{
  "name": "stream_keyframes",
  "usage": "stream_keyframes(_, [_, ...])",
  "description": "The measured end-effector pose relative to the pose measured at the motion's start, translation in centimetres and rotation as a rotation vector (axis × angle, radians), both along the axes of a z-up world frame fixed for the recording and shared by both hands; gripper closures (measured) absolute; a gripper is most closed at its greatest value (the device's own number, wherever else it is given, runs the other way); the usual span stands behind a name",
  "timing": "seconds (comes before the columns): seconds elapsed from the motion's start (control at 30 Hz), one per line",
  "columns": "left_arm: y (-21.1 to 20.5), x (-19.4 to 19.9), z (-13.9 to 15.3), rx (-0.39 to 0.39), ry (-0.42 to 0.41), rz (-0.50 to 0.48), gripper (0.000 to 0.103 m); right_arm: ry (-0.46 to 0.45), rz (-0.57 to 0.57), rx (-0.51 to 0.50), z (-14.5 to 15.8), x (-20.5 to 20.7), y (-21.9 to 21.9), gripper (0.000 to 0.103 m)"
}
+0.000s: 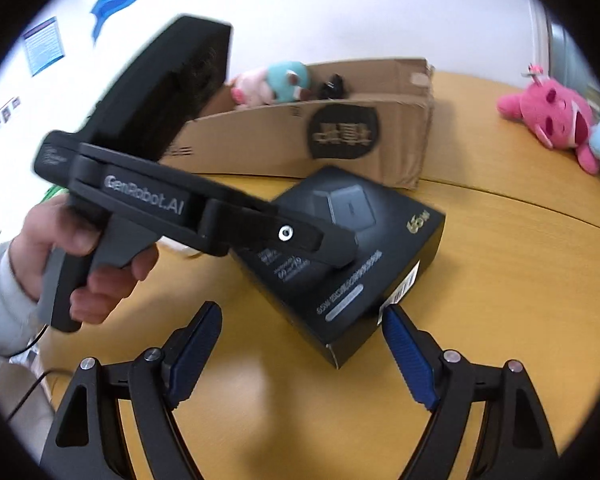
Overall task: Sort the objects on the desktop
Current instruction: 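Move both grippers to the black charger box and close them on it, then lift the charger box with both grippers, lower it into the cardboard box, release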
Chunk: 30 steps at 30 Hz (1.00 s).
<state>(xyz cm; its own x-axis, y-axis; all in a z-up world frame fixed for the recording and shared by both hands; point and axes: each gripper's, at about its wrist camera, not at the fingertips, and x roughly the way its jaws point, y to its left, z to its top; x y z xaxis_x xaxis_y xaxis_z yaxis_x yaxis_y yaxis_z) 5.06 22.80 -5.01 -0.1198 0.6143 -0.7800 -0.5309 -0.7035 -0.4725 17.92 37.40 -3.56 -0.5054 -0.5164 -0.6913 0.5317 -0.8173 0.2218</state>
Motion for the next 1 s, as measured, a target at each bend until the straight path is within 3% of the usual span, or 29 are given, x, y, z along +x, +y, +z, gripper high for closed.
stream_keyframes(0.2, [-0.6, -0.4, 0.5, 0.019, 0.005, 0.037, 0.016, -0.057, -0.046, 0.051, -1.2, -1.3, 0.1, 0.019])
stream_keyframes(0.3, [-0.3, -1.4, -0.1, 0.020, -0.012, 0.029, 0.018, -0.056, -0.038, 0.046, -1.6, -2.1, -0.7, 0.019])
stream_keyframes(0.43, [-0.6, -0.9, 0.1, 0.008, 0.035, 0.062, 0.019, -0.028, -0.049, 0.100, -1.6, -2.5, -1.9, 0.021])
stream_keyframes(0.6, [-1.9, 0.2, 2.3, -0.012, 0.101, 0.094, 0.032, -0.009, -0.051, 0.097, -0.8, -1.5, -2.7, 0.024])
stream_keyframes(0.73, [-3.4, 1.1, 6.6, 0.013, 0.215, 0.116, 0.032, 0.080, -0.050, 0.085, 2.9, -1.2, -3.6, 0.024])
stream_keyframes(1.0, [-7.3, -1.3, 18.1, 0.101, 0.437, 0.193, 0.032, 0.316, 0.003, 0.122, 14.1, -4.3, -6.8, 0.024])
